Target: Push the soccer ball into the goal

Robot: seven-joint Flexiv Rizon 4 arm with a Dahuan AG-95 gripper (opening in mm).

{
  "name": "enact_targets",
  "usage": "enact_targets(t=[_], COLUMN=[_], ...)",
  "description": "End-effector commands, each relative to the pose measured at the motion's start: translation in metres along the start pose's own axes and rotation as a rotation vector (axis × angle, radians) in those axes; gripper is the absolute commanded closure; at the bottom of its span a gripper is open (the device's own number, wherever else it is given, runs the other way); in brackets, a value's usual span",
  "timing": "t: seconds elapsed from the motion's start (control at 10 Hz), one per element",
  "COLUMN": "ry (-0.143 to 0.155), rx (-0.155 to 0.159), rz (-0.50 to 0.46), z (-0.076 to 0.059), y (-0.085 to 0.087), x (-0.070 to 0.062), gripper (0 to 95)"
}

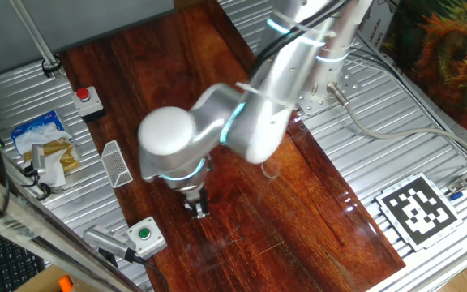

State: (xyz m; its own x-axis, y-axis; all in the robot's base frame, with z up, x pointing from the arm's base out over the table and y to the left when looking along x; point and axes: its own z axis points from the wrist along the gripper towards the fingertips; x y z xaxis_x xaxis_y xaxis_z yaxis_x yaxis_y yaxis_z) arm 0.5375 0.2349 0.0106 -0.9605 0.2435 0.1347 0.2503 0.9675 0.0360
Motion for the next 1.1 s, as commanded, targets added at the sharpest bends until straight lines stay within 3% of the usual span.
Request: enact_targets(t=[0.1, 0.2, 0.4, 0.6, 0.8, 1.1], ry=[-0.026, -0.025, -0.029, -0.033, -0.083, -0.119], rx=[-0.009, -0.011, -0.011, -0.011, -0.026, -0.036], rz=[0.002, 0.002, 0.002, 0.002, 0.002, 0.002], z=[-0.041, -0.062, -0.071, -0.071, -0.069, -0.062], y=[0.002, 0.004, 0.004, 0.004, 0.002, -0.005], x=[0.018, 0.029, 0.034, 0.034, 0.031, 0.017], gripper=[95.0, 95.0, 95.0, 95.0, 95.0, 95.0])
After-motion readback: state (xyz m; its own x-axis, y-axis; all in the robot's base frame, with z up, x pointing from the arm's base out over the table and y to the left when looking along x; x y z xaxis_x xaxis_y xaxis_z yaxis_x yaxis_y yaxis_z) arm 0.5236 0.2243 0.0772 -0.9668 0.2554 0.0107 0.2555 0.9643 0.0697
